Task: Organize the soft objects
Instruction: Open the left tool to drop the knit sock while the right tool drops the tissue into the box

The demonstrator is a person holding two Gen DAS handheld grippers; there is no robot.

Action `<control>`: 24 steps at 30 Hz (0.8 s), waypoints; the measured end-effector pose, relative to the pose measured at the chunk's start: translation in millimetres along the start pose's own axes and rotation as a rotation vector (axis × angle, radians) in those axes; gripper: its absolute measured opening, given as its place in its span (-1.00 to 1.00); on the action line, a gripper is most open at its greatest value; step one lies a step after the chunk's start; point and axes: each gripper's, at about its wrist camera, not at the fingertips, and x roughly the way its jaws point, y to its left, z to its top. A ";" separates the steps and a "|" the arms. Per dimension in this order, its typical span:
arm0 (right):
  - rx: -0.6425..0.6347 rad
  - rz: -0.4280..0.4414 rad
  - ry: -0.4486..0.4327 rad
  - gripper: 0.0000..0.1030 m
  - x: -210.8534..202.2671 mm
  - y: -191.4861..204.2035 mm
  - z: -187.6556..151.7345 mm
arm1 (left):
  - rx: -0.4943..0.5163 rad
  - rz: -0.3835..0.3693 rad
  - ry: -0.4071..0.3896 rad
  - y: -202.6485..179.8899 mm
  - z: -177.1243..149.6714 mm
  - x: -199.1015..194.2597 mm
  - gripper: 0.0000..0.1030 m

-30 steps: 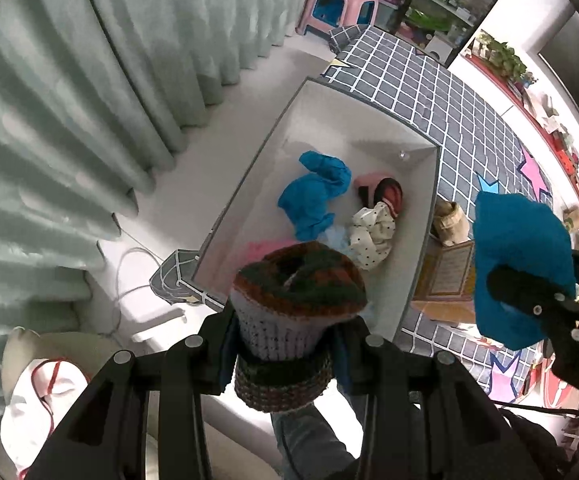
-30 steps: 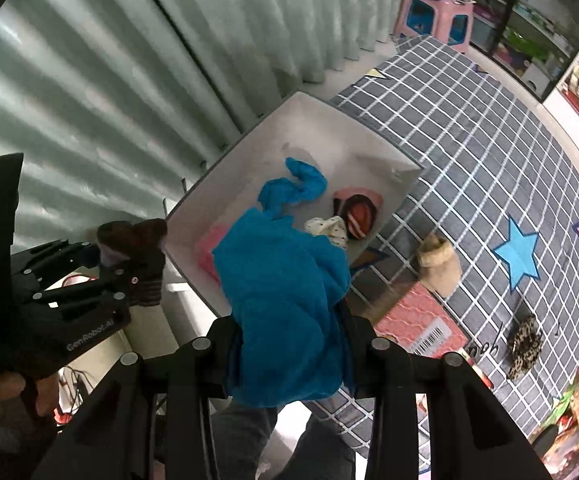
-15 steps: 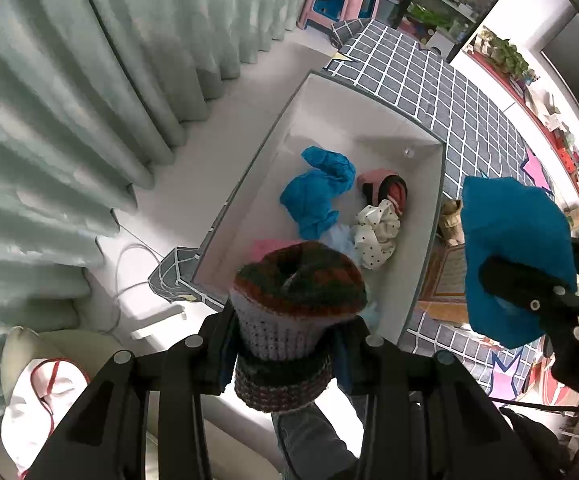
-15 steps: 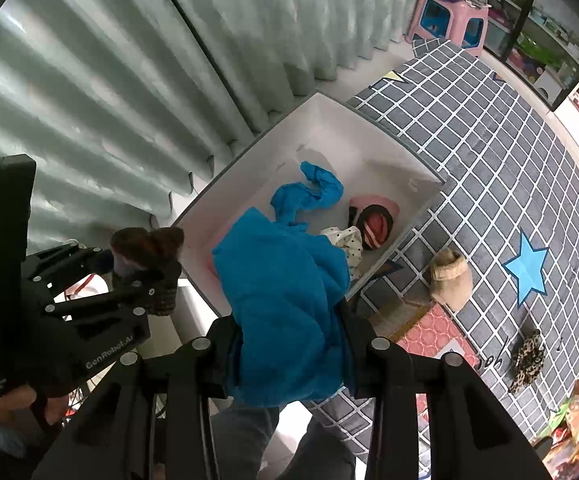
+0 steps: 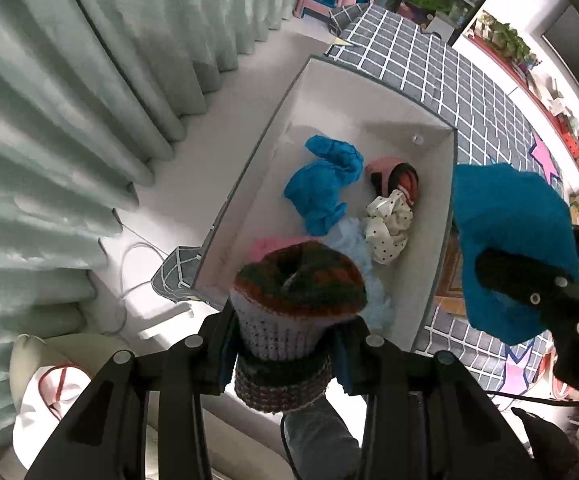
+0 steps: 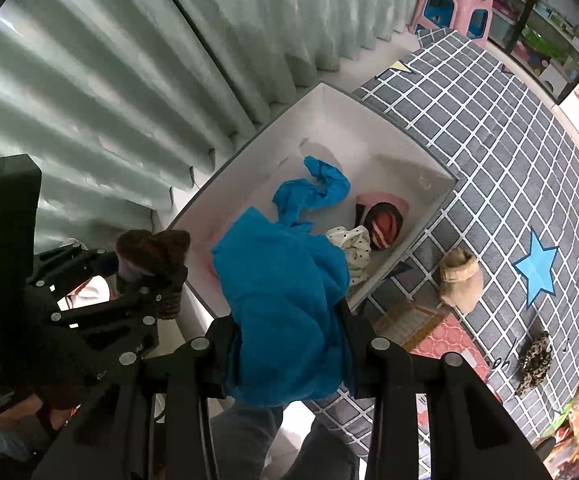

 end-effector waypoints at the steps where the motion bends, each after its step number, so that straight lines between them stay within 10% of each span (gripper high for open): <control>1: 0.005 0.003 0.005 -0.24 3.0 -0.9 1.2 | 0.002 -0.004 0.004 0.0 0.3 2.7 -0.18; 24: 0.065 0.019 0.075 -0.24 63.1 -11.7 20.6 | 0.040 0.055 0.091 -9.8 12.5 59.4 -0.17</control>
